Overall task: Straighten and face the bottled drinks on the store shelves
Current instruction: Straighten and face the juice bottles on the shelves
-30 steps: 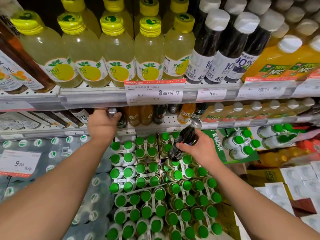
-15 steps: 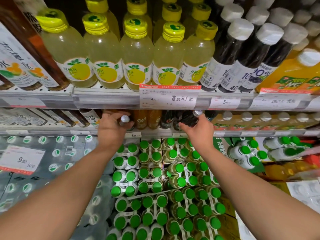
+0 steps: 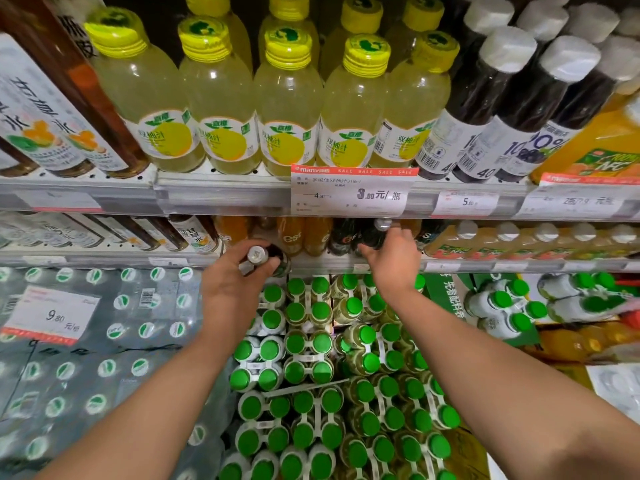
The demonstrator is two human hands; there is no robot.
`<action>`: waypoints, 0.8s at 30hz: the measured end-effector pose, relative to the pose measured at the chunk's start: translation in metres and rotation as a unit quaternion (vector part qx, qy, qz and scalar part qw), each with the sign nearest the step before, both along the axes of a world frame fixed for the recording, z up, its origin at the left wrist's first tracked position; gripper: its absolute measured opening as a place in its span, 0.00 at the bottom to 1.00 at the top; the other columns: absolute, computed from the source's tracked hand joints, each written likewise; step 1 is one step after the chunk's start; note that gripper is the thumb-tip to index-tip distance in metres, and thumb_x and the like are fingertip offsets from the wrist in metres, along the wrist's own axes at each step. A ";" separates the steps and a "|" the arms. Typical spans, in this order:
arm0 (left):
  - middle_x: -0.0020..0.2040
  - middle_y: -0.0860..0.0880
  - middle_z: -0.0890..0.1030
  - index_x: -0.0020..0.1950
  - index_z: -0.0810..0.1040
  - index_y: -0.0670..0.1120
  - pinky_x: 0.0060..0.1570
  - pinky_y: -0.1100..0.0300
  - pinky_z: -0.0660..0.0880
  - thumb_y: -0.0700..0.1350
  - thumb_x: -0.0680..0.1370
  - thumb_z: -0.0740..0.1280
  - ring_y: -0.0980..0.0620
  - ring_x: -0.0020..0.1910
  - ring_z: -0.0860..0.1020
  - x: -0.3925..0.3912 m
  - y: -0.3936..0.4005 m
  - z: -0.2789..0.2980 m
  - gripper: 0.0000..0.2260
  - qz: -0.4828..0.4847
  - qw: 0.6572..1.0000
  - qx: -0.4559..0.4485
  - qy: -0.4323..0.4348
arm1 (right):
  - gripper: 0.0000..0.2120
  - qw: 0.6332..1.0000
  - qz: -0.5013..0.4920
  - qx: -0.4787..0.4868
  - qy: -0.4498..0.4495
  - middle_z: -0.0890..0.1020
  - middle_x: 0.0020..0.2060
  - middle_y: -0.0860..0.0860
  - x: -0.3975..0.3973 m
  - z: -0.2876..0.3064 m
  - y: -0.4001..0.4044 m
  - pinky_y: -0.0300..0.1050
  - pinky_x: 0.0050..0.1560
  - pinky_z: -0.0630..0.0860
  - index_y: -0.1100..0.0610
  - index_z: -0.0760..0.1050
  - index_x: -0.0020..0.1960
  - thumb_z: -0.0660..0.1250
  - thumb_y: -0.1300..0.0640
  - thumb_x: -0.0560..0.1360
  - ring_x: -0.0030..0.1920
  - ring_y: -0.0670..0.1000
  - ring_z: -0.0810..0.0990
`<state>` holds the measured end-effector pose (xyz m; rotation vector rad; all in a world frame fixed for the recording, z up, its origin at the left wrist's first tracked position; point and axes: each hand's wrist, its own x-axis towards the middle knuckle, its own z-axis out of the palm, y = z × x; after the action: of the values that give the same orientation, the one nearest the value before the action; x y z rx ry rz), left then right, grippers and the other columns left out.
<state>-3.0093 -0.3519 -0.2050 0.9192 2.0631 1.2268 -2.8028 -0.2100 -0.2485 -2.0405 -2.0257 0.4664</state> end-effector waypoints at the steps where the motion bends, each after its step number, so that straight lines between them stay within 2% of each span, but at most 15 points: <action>1: 0.43 0.62 0.81 0.50 0.82 0.52 0.41 0.77 0.68 0.42 0.75 0.76 0.72 0.42 0.76 0.002 -0.002 -0.001 0.08 -0.002 1.000 0.005 0.007 | 0.22 1.000 0.005 0.003 -0.007 0.79 0.55 0.58 0.000 0.000 0.000 0.53 0.52 0.76 0.61 0.76 0.56 0.77 0.46 0.73 0.54 0.60 0.80; 4: 0.45 0.62 0.83 0.50 0.82 0.53 0.44 0.75 0.71 0.42 0.74 0.77 0.69 0.45 0.78 0.004 -0.008 -0.007 0.09 -0.005 1.000 0.015 0.020 | 0.22 0.999 0.020 0.006 -0.028 0.80 0.54 0.59 -0.001 -0.001 0.001 0.54 0.52 0.76 0.61 0.75 0.57 0.76 0.46 0.74 0.54 0.61 0.80; 7: 0.46 0.58 0.84 0.52 0.84 0.47 0.45 0.76 0.70 0.39 0.74 0.76 0.68 0.44 0.79 0.005 -0.011 -0.007 0.09 -0.010 0.999 0.031 0.004 | 0.21 0.999 0.020 0.007 -0.030 0.80 0.52 0.59 -0.003 0.001 0.000 0.55 0.50 0.79 0.61 0.75 0.55 0.76 0.46 0.74 0.51 0.61 0.82; 9: 0.46 0.58 0.84 0.52 0.83 0.46 0.44 0.77 0.70 0.39 0.74 0.76 0.68 0.43 0.79 0.005 -0.010 -0.007 0.09 -0.011 0.999 0.033 0.001 | 0.20 0.999 0.021 0.012 -0.034 0.80 0.50 0.59 -0.006 0.004 -0.001 0.54 0.47 0.79 0.61 0.74 0.53 0.72 0.44 0.77 0.48 0.61 0.82; 12: 0.45 0.59 0.84 0.52 0.83 0.50 0.43 0.76 0.70 0.42 0.74 0.77 0.67 0.43 0.78 0.002 -0.008 -0.008 0.09 -0.003 1.000 0.011 0.005 | 0.20 0.998 0.031 -0.004 -0.049 0.82 0.44 0.60 -0.006 0.011 0.005 0.49 0.40 0.72 0.58 0.70 0.42 0.66 0.42 0.80 0.45 0.62 0.82; 15: 0.44 0.61 0.82 0.51 0.82 0.54 0.42 0.77 0.69 0.44 0.74 0.76 0.69 0.43 0.77 0.002 -0.005 -0.006 0.08 0.000 1.000 -0.006 0.003 | 0.26 0.998 0.020 -0.032 -0.054 0.79 0.35 0.58 -0.004 0.018 0.013 0.46 0.40 0.67 0.58 0.66 0.33 0.66 0.41 0.80 0.44 0.62 0.82; 17: 0.43 0.60 0.82 0.51 0.83 0.54 0.41 0.77 0.69 0.45 0.74 0.76 0.69 0.43 0.77 0.003 -0.004 -0.003 0.08 0.003 1.000 -0.013 -0.003 | 0.25 0.998 0.007 -0.037 -0.057 0.77 0.34 0.57 -0.002 0.020 0.017 0.46 0.40 0.68 0.59 0.71 0.35 0.67 0.39 0.79 0.44 0.62 0.81; 20: 0.44 0.60 0.83 0.52 0.83 0.55 0.42 0.73 0.71 0.46 0.75 0.76 0.65 0.45 0.79 0.004 -0.002 -0.002 0.08 0.003 1.000 -0.022 -0.005 | 0.25 0.998 0.001 -0.028 -0.061 0.82 0.38 0.60 0.000 0.020 0.020 0.48 0.41 0.73 0.62 0.79 0.43 0.70 0.38 0.77 0.44 0.62 0.82; 24: 0.44 0.60 0.83 0.52 0.82 0.56 0.45 0.66 0.73 0.48 0.75 0.76 0.62 0.46 0.79 0.006 -0.002 -0.002 0.08 0.005 0.999 -0.036 0.003 | 0.23 0.999 0.009 -0.005 -0.032 0.83 0.39 0.62 0.004 0.020 0.021 0.50 0.41 0.76 0.61 0.80 0.47 0.72 0.39 0.76 0.43 0.64 0.83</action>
<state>-3.0033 -0.3535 -0.2073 0.8815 2.1033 1.1493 -2.7988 -0.1886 -0.2290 -2.0691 -2.0833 0.4208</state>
